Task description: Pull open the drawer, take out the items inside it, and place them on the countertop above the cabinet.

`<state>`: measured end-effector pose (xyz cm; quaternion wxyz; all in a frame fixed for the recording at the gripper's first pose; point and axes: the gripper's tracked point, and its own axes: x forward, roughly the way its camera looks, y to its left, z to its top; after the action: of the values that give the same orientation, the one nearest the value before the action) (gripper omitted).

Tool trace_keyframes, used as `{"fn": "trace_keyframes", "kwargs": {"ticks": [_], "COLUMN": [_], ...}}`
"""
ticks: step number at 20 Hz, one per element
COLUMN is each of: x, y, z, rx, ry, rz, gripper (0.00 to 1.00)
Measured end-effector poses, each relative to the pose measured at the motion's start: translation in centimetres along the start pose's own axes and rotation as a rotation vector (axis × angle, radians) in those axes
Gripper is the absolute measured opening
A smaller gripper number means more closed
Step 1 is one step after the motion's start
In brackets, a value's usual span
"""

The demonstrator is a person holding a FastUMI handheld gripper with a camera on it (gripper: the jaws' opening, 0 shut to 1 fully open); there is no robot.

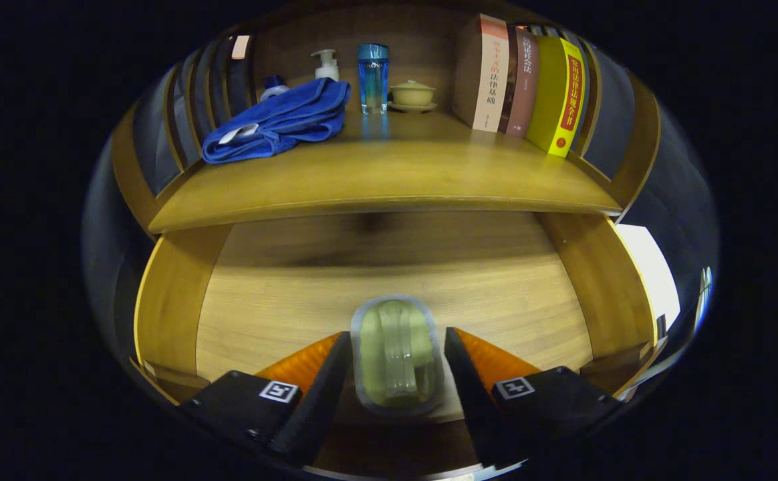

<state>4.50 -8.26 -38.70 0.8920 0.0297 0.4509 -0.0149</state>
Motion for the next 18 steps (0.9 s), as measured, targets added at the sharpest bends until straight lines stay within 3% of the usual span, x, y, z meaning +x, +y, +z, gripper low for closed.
{"fn": "trace_keyframes", "kwargs": {"ticks": [7,18], "x": [0.8,-5.7], "y": [-0.1,0.4], "z": [-0.1,4.4], "rx": [0.033,0.019], "ry": [0.005,-0.070], "rz": [-0.005,0.015], "gripper": [0.31,0.28]}}
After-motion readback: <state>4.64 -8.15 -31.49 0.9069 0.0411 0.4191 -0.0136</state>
